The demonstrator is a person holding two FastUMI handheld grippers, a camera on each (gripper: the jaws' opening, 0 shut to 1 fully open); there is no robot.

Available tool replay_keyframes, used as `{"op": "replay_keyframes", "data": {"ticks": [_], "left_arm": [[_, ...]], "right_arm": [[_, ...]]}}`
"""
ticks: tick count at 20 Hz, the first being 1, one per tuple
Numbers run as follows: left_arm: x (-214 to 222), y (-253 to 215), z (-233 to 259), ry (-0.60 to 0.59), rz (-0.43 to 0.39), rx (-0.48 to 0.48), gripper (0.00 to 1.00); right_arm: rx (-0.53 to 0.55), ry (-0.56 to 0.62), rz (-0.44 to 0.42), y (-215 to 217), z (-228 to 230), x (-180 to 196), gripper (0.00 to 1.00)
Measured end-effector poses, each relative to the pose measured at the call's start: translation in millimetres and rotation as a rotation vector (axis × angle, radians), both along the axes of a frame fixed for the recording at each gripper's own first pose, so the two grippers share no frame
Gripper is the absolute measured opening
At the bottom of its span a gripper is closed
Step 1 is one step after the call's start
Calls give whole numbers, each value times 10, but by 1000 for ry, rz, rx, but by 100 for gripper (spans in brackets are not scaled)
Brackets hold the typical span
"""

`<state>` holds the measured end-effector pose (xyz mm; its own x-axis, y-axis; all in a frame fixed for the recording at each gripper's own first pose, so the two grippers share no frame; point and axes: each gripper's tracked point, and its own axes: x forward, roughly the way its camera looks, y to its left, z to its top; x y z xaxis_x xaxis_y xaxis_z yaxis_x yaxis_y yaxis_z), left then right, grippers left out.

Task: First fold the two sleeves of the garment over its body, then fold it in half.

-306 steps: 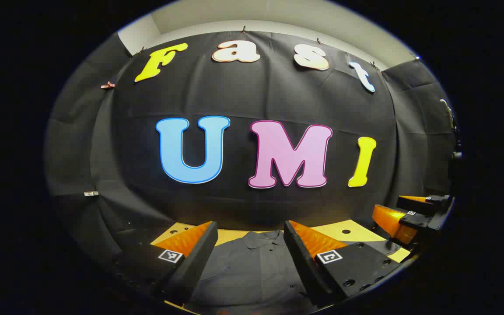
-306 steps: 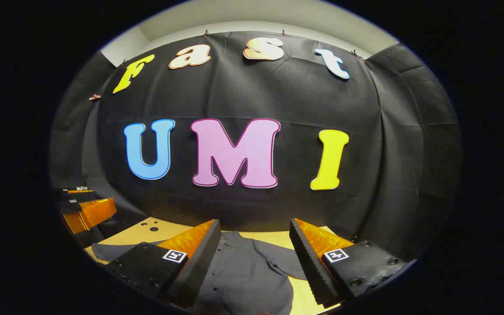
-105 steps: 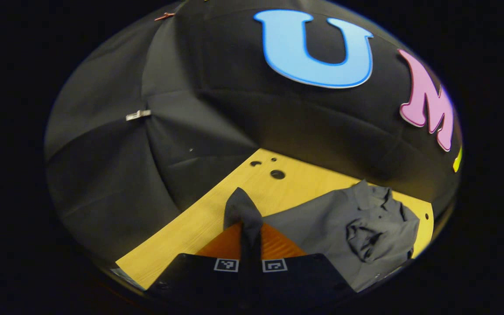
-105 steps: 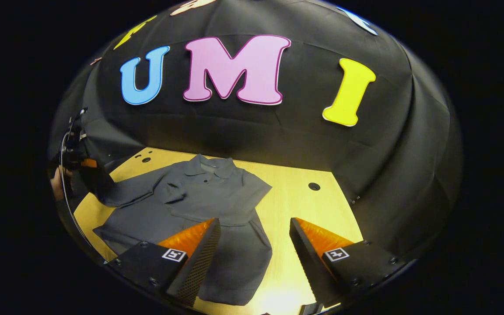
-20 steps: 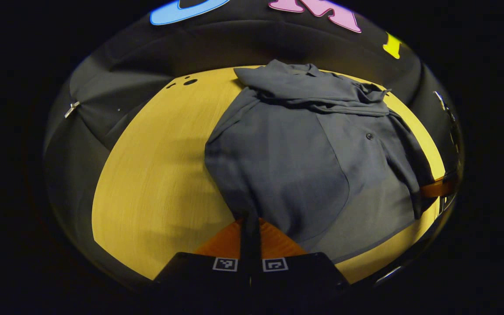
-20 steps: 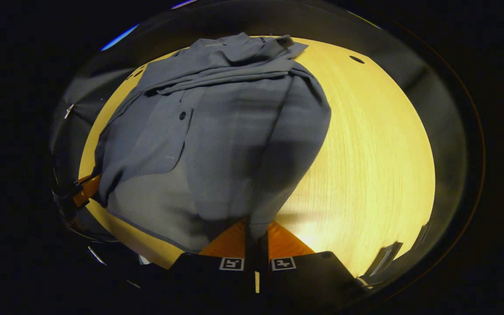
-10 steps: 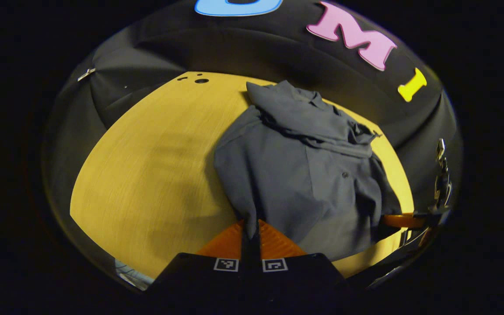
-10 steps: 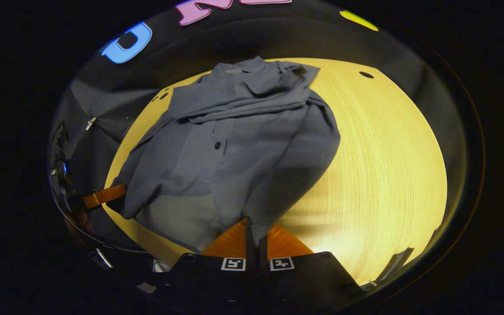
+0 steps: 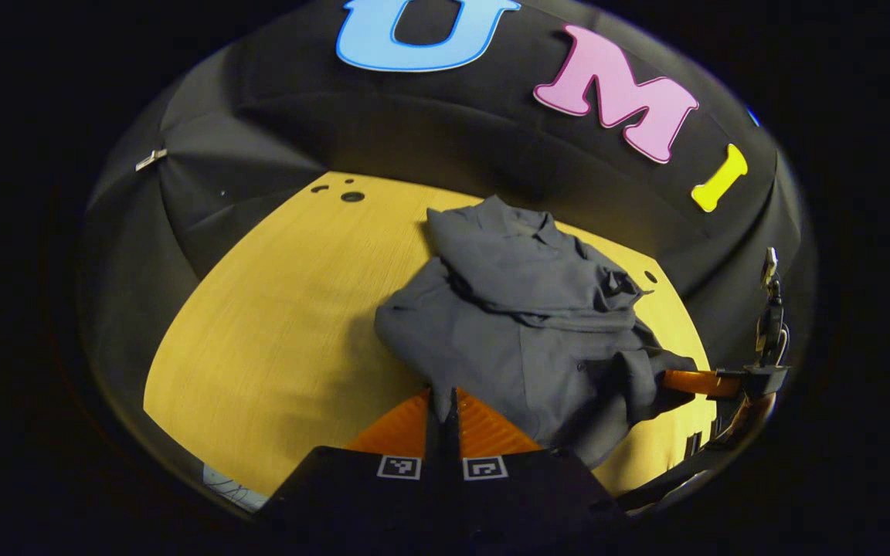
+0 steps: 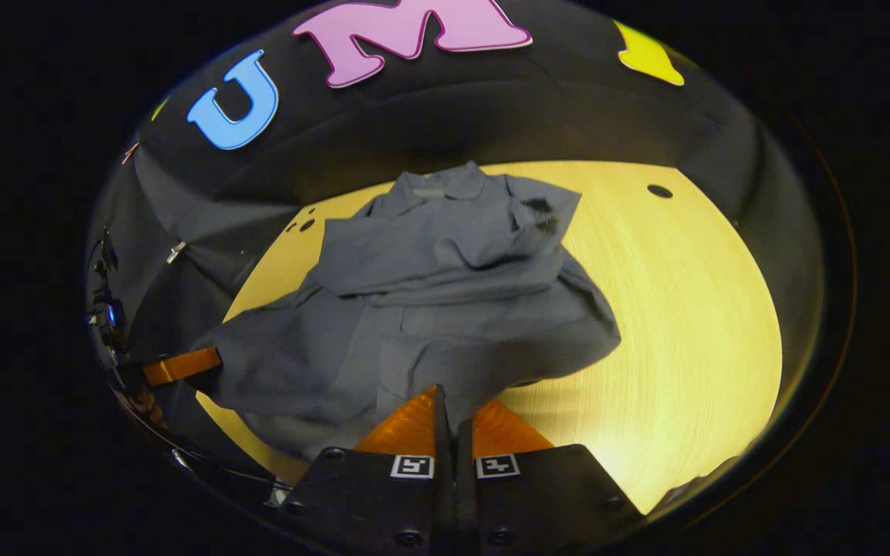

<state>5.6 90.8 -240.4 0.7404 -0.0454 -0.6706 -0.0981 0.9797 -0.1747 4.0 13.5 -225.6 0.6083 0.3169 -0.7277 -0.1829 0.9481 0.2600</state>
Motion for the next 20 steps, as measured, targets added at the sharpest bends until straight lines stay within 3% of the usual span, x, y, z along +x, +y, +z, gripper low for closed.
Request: {"op": "replay_keyframes", "data": {"ticks": [8,9,17,18,20], "left_arm": [[592,-130,529,-120,-32,15,2],[677,-119,586,-134,-28,19,6],[1501,-19,898,-233,12,30,5],[1621,10,918,-242,16,28,2],[1848,82,904,-253,35,17,5]], "right_arm": [[-10,-114,21,10,244,504,5],[-12,-126,21,-3,265,573,5],[-4,-265,-35,-208,670,1431,5],[-8,-283,-37,-220,705,1547,5],[-15,-310,-35,-210,754,1750,5]]}}
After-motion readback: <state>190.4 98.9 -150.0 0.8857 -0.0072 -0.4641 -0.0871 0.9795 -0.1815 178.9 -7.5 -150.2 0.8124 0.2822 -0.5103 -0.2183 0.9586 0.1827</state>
